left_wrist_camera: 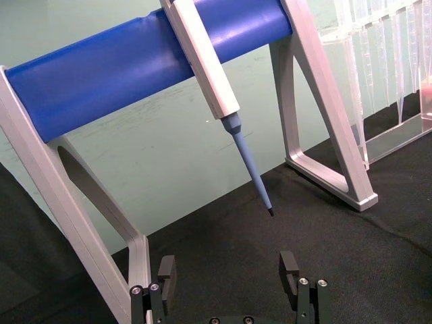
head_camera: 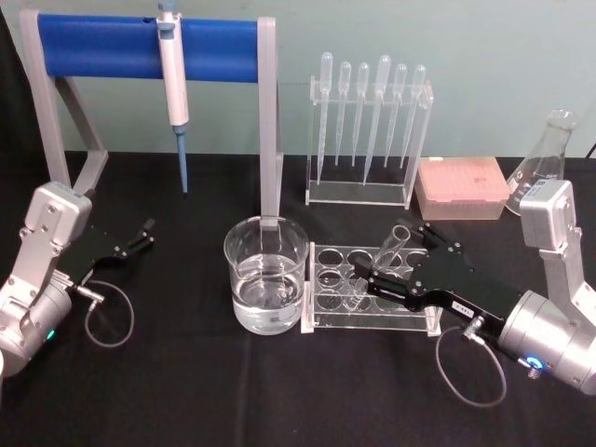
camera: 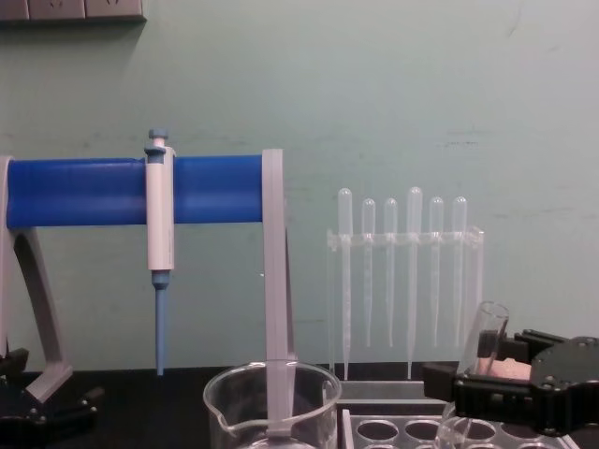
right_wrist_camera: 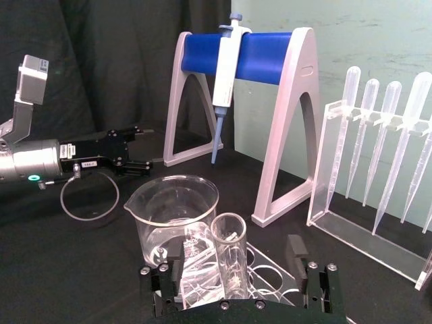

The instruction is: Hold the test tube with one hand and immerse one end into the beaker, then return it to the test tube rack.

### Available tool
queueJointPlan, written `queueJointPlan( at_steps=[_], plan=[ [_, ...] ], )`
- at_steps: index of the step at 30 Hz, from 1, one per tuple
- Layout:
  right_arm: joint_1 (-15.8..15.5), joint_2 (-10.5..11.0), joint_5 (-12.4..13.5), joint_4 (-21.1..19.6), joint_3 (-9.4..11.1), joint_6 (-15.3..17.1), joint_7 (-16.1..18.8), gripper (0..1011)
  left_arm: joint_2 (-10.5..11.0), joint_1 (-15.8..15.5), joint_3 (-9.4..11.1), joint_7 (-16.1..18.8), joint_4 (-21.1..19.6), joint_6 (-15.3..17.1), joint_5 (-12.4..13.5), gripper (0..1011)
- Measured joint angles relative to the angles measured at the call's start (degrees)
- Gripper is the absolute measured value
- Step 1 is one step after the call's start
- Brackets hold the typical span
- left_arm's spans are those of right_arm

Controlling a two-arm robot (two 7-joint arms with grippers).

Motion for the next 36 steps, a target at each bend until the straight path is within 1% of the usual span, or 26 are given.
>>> queueJointPlan(
  at_steps=[4,5,6,7,8,10,11,13,15,16,18,19,20,25,27,36],
  plan=[
    [-0.1,0.0,0.1,-0.1,0.0,0.0,0.0,895,0.0,0.0,0.0,0.0,0.0,0.0,0.0,1000],
    [-0.1,0.1,0.1,-0.1,0.0,0.0,0.0,846,0.0,0.0,0.0,0.0,0.0,0.0,0.0,1000],
    [-0.1,0.1,0.1,-0.1,0.0,0.0,0.0,826,0.0,0.0,0.0,0.0,0.0,0.0,0.0,1000],
    [-0.1,0.1,0.1,-0.1,0.0,0.0,0.0,773,0.0,0.0,0.0,0.0,0.0,0.0,0.0,1000],
    [-0.1,0.1,0.1,-0.1,0.0,0.0,0.0,773,0.0,0.0,0.0,0.0,0.0,0.0,0.0,1000],
    [-0.1,0.1,0.1,-0.1,0.1,0.0,0.0,718,0.0,0.0,0.0,0.0,0.0,0.0,0.0,1000],
    [-0.1,0.1,0.1,-0.1,0.1,0.0,0.0,659,0.0,0.0,0.0,0.0,0.0,0.0,0.0,1000],
    [-0.1,0.1,0.1,-0.1,0.1,0.0,0.0,627,0.0,0.0,0.0,0.0,0.0,0.0,0.0,1000],
    [-0.1,0.1,0.2,-0.2,0.1,0.0,0.0,568,0.0,0.0,0.0,0.0,0.0,0.0,0.0,1000],
    [-0.1,0.1,0.2,-0.2,0.1,0.0,0.0,520,0.0,0.0,0.0,0.0,0.0,0.0,0.0,1000],
    [-0.1,0.1,0.2,-0.2,0.1,0.0,0.0,456,0.0,0.0,0.0,0.0,0.0,0.0,0.0,1000],
    [-0.1,0.1,0.2,-0.2,0.1,0.0,-0.1,396,0.0,0.0,0.0,0.0,0.0,0.0,0.0,1000],
    [-0.1,0.1,0.2,-0.2,0.1,0.0,-0.1,396,0.0,0.0,0.0,0.0,0.0,0.0,0.0,1000],
    [-0.2,0.2,0.2,-0.2,0.1,0.0,-0.1,242,0.0,0.0,0.0,0.0,0.0,0.0,0.0,1000],
    [-0.2,0.2,0.2,-0.2,0.1,0.0,-0.1,224,0.0,0.0,0.0,0.0,0.0,0.0,0.0,1000],
    [-0.2,0.2,0.2,-0.2,0.1,0.0,-0.1,225,0.0,0.0,0.0,0.0,0.0,0.0,0.0,1000]
  ],
)
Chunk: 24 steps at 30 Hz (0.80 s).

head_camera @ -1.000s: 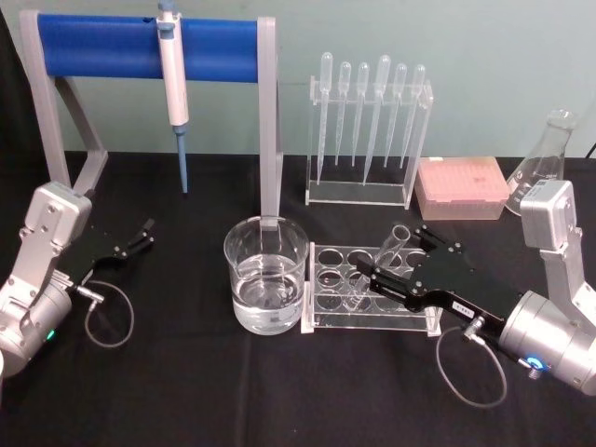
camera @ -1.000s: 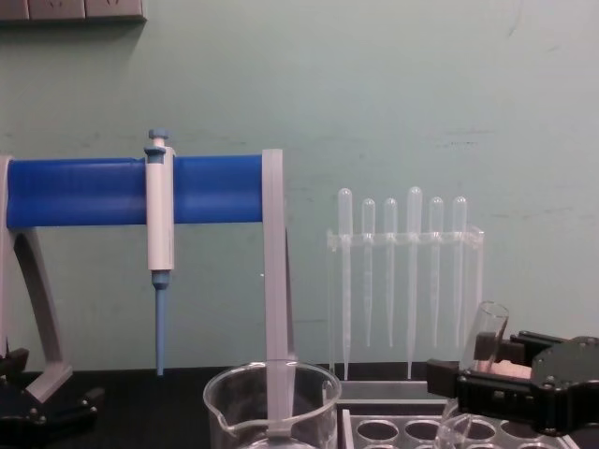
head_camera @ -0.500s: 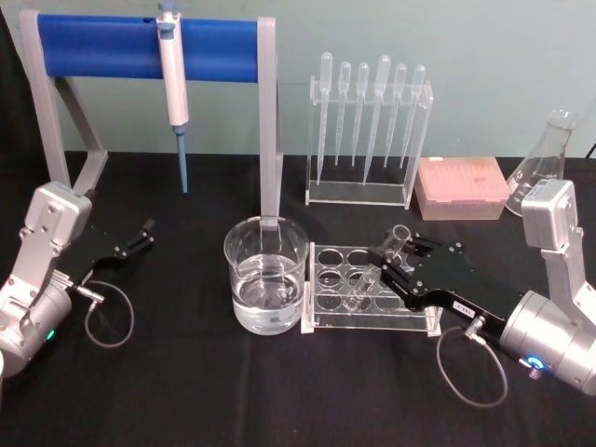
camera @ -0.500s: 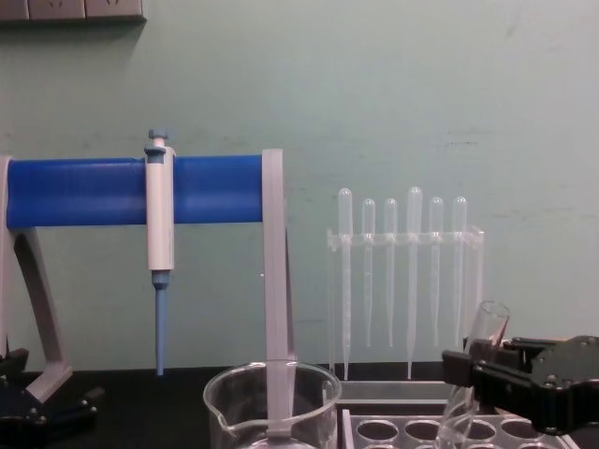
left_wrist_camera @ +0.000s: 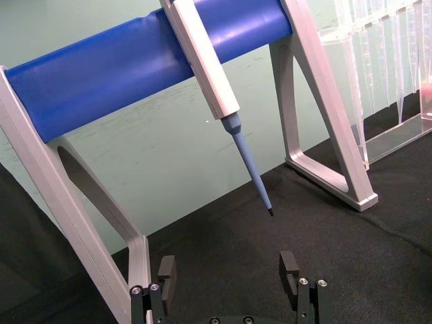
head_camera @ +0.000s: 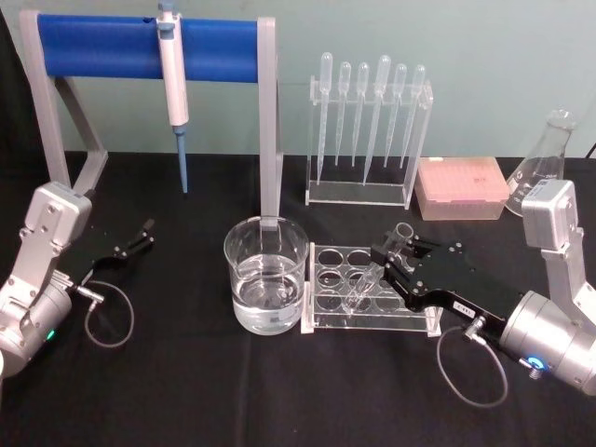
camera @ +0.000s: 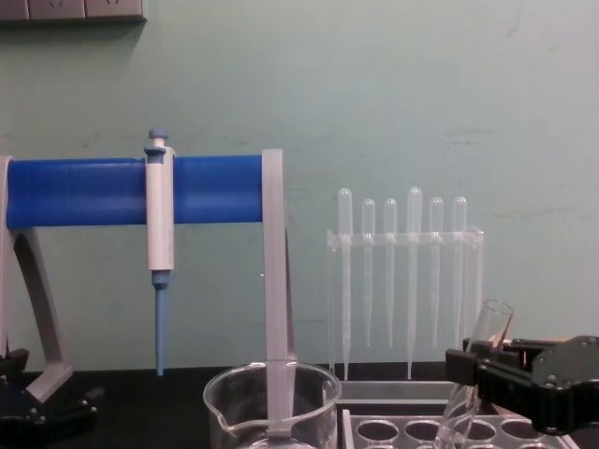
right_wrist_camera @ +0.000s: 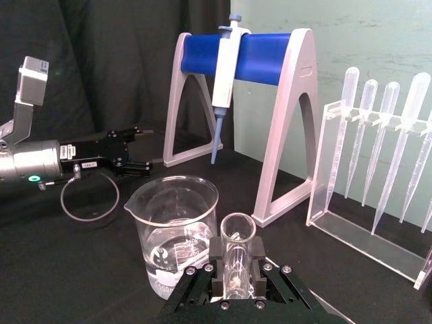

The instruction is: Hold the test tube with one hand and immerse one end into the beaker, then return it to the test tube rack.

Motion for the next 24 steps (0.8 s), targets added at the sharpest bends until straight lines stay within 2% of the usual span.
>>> queueJointPlan(
  at_steps=[4,7,18,24],
  plan=[
    [1.0,0.9,-0.2,-0.7,0.0,1.2,0.7,224,0.0,0.0,0.0,0.0,0.0,0.0,0.0,1000],
    [2.3,1.9,0.1,-1.5,0.0,3.3,2.0,224,0.0,0.0,0.0,0.0,0.0,0.0,0.0,1000],
    [9.7,6.6,3.7,-6.0,-1.0,14.6,5.5,224,0.0,0.0,0.0,0.0,0.0,0.0,0.0,1000],
    [13.7,8.0,4.4,-7.0,-2.0,18.4,6.2,224,0.0,0.0,0.0,0.0,0.0,0.0,0.0,1000]
  ],
)
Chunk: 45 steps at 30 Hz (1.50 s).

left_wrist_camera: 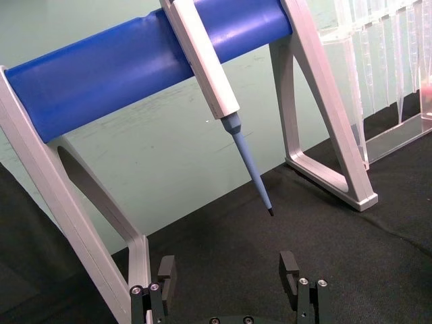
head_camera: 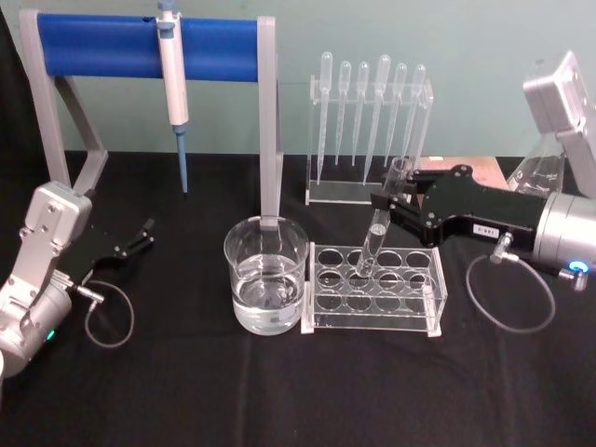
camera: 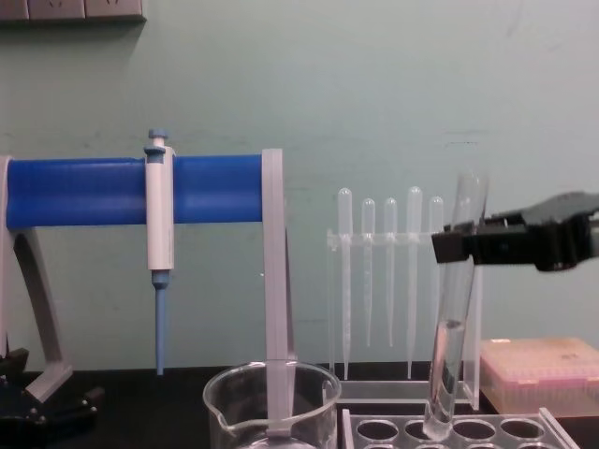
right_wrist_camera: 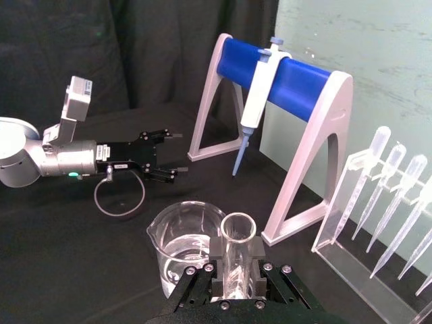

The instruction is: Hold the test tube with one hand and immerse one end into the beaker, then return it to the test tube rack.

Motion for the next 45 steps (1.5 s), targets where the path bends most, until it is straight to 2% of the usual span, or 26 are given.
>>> queueJointPlan(
  at_steps=[2,6,15,21,45],
  plan=[
    [2.5,0.6,0.2,-0.1,-0.9,2.0,0.6,224,0.0,0.0,0.0,0.0,0.0,0.0,0.0,1000],
    [5.0,1.1,0.3,-0.1,-1.9,3.6,1.1,224,0.0,0.0,0.0,0.0,0.0,0.0,0.0,1000],
    [8.8,1.6,0.9,0.0,-3.6,5.9,1.0,224,0.0,0.0,0.0,0.0,0.0,0.0,0.0,1000],
    [9.8,1.8,1.9,0.4,-4.4,6.5,0.6,224,0.0,0.0,0.0,0.0,0.0,0.0,0.0,1000],
    [9.8,1.8,1.7,0.3,-4.3,6.6,0.6,225,0.0,0.0,0.0,0.0,0.0,0.0,0.0,1000]
  ],
)
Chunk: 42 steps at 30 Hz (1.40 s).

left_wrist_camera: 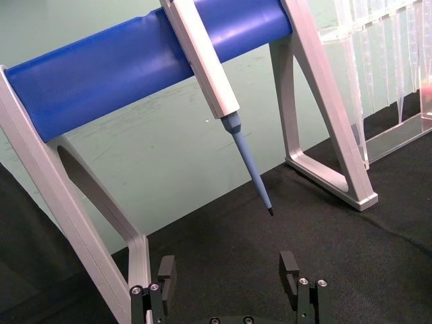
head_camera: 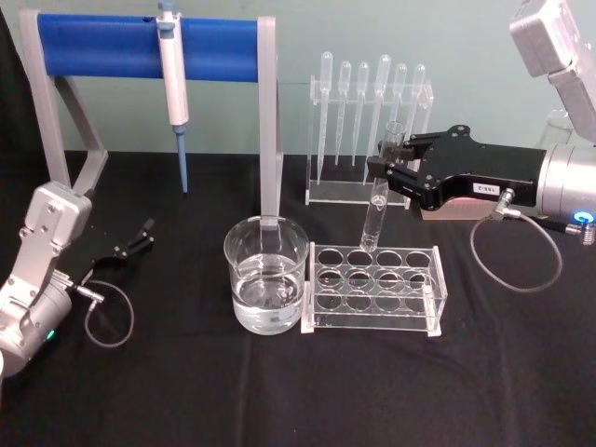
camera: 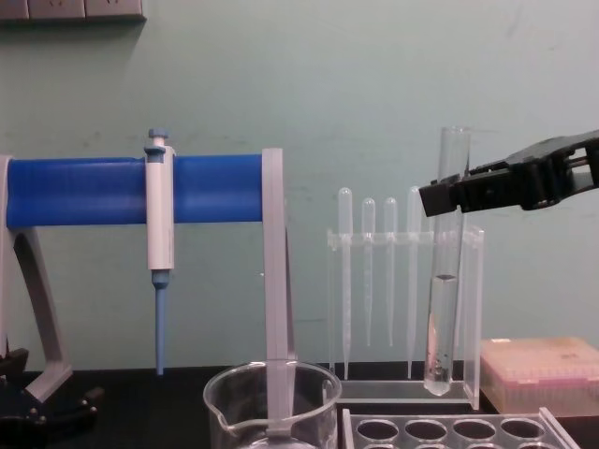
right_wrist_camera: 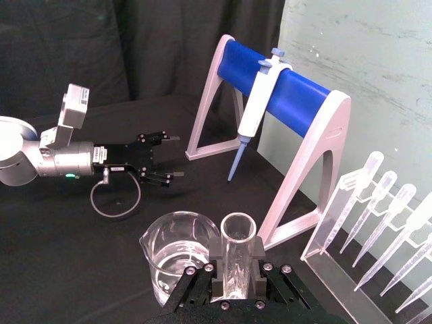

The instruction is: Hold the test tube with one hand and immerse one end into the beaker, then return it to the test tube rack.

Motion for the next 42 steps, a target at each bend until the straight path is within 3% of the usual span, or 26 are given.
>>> queueJointPlan(
  at_steps=[42],
  plan=[
    [0.0,0.0,-0.1,0.0,0.0,0.0,0.0,224,0.0,0.0,0.0,0.0,0.0,0.0,0.0,1000]
  ],
)
